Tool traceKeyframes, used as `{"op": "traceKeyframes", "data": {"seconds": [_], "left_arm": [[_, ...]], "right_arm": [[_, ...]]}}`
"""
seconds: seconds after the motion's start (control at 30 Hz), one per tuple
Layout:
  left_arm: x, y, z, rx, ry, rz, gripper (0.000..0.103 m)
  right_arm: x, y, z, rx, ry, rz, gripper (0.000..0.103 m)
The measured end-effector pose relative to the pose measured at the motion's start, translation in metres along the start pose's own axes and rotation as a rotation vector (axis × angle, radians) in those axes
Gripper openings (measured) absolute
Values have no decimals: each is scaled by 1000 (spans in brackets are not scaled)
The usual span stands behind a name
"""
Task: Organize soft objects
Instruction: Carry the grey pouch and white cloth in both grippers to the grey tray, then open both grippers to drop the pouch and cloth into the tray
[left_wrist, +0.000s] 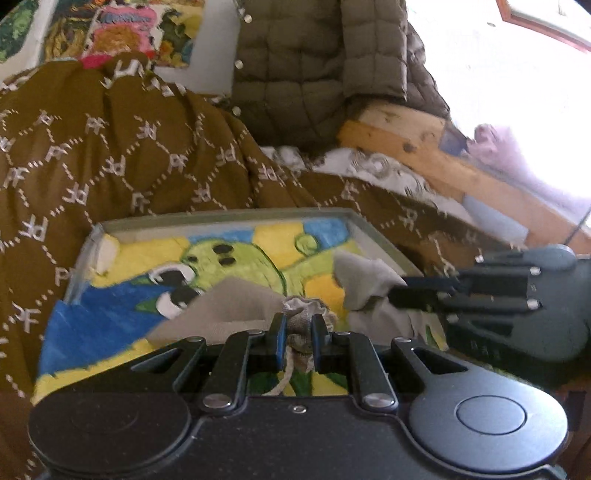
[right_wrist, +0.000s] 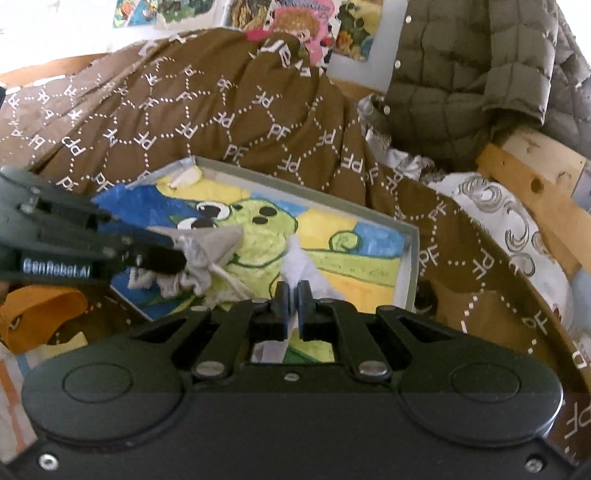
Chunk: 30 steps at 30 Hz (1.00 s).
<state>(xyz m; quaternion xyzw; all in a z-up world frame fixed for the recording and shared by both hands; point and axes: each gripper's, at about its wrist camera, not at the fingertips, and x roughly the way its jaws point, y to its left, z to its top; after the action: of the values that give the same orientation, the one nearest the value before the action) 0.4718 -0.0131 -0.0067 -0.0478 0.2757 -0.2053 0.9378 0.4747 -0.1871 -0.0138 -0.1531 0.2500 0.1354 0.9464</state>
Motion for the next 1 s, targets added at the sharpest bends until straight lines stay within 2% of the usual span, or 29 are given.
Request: {"op": "traceKeyframes", "data": {"seconds": [0.2, 0.37, 0.43, 0.57, 0.63, 0.67, 0.73, 0.77, 0.87, 1.0], "left_arm": [[7, -4, -10, 14, 41, -7, 17], [1, -8, -11, 16, 45, 12, 22], [-3, -9, -9, 11, 42, 19, 31], [-18, -13, -5, 9, 29, 32, 39], [-28, -16, -2, 5, 10, 42, 50], [-35, -17, -1, -1, -5, 49, 54], [-49, -20, 2, -22, -41, 58, 71], [-57, -22, 3, -34, -62, 62, 74], [-78, -30, 8, -35, -108, 68, 82], [-107, -42, 12, -20, -170, 87, 94]], "right_arm": [[10, -11, -6, 11, 22, 2, 3], [-1, -18, -7, 44, 17, 8, 16], [-10, -19, -7, 53, 10, 8, 22], [-30, -22, -4, 69, -16, 8, 30], [-40, -24, -2, 72, -34, 7, 38], [-48, -24, 0, 74, -48, 3, 45], [-62, -25, 3, 76, -81, -7, 49], [-70, -25, 5, 77, -98, -11, 51], [-93, -25, 10, 73, -145, -30, 68], [-125, -23, 18, 48, -199, -51, 78]]}}
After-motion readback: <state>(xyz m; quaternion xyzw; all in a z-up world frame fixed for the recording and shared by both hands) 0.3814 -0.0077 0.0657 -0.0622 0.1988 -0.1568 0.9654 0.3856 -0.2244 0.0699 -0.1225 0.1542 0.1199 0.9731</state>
